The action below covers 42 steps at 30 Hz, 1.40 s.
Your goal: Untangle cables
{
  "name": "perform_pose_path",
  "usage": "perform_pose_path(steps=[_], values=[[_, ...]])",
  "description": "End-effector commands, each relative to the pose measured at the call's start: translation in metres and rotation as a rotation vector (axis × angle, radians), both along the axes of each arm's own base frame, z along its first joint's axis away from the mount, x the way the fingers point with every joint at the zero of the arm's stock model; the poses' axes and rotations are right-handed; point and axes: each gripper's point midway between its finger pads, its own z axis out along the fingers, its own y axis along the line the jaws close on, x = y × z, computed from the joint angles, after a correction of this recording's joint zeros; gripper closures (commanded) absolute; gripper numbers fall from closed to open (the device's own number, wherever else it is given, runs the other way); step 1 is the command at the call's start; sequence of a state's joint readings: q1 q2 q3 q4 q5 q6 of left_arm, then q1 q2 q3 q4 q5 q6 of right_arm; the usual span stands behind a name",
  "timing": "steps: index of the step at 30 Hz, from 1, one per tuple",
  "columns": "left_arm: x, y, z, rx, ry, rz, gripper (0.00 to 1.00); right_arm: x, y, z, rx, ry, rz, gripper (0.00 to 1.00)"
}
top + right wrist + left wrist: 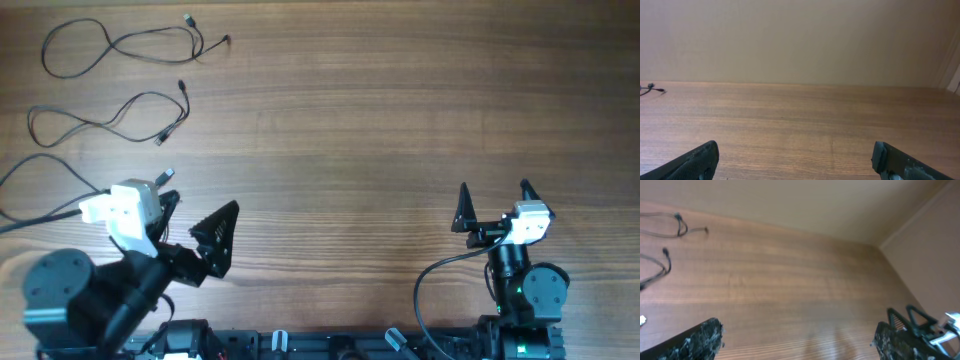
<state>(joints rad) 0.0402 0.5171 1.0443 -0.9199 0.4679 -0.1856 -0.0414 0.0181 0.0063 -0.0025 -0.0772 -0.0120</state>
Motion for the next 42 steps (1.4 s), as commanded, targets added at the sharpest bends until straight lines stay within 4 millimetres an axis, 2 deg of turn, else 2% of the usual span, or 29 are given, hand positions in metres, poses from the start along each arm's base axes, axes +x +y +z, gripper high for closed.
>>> perform_pose_path(steps=[1, 5, 12, 20, 29, 42], values=[[0.000, 0.001, -0.017, 0.003, -0.067, 0.009, 0.00, -0.001, -0.003, 0.003, 0.013, -0.014, -0.014, 0.00], [0.002, 0.001, -0.028, 0.006, -0.171, 0.009, 0.00, -0.001, -0.003, 0.003, 0.013, -0.014, -0.014, 0.00], [0.015, 0.002, -0.064, 0.005, -0.156, 0.009, 0.00, -0.001, -0.003, 0.003, 0.013, -0.014, -0.014, 0.00], [0.029, 0.002, -0.069, 0.009, -0.291, 0.009, 0.00, -0.001, -0.003, 0.003, 0.013, -0.014, -0.014, 0.00], [0.035, 0.007, -0.072, 0.019, -0.455, 0.041, 0.00, -0.001, -0.003, 0.003, 0.013, -0.014, -0.014, 0.00], [0.042, 0.017, -0.103, 0.029, -0.496, 0.100, 0.00, -0.001, -0.003, 0.003, 0.013, -0.014, -0.014, 0.00]])
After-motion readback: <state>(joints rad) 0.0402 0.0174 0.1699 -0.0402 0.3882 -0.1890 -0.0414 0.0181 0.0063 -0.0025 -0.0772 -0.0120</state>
